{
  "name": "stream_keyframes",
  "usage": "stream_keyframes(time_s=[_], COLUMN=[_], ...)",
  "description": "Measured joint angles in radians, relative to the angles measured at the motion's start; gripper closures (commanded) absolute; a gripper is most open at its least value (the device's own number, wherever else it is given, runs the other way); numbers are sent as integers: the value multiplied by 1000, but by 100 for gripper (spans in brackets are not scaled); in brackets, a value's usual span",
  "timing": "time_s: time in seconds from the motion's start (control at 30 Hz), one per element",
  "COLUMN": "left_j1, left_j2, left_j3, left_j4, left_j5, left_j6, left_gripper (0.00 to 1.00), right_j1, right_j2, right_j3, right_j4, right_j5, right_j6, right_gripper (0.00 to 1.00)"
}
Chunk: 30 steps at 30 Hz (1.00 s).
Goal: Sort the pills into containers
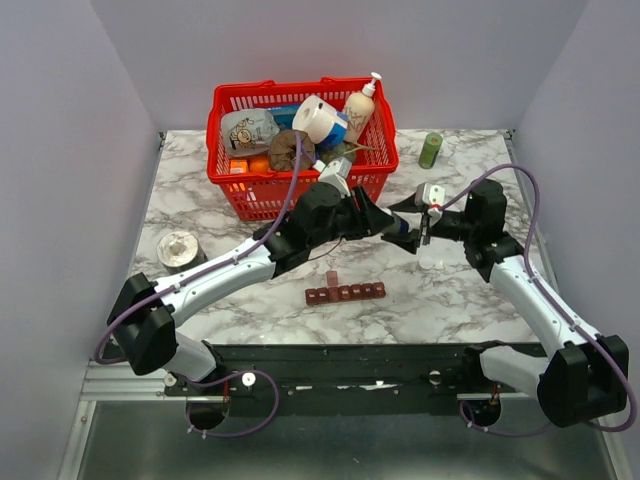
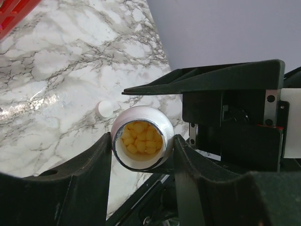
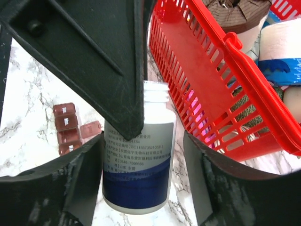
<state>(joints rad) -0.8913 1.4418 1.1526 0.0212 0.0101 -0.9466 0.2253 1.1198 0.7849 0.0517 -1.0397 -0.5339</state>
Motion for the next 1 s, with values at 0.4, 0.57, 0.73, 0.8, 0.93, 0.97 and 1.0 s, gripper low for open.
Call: stream_keyframes(time_s=[0.4,0.57,0.73,0.8,0.93,0.97,1.0], left_j1=[1,2,2,2,4,8,12], left_j2=[-5,-11,-12,-12,-12,-13,-15], left_j3=[-15,-15,-15,-15,-15,-15,-15], left_j4=[-6,-6,-7,-7,-8,-8,-8], left_j5=[-27,-28,-35,-36,-35,-35,-32], left_j6=[-21,-20,-20,-20,-19,-19,-18], left_gripper=[100,100,100,99,57,46,31], right_j1=[46,51,60,63,66,66,68], right_j2=[23,47,47,47,53,55,56], right_j3=[2,11,14,15,27,30,33], right_j4=[5,-6,-19,-26,-39,-40,-42], right_j5=[46,75,87,88,89,88,88], right_j6=[0,-10,-15,-16,-15,-12,-8], right_gripper=[28,33,58,66,76,76,76])
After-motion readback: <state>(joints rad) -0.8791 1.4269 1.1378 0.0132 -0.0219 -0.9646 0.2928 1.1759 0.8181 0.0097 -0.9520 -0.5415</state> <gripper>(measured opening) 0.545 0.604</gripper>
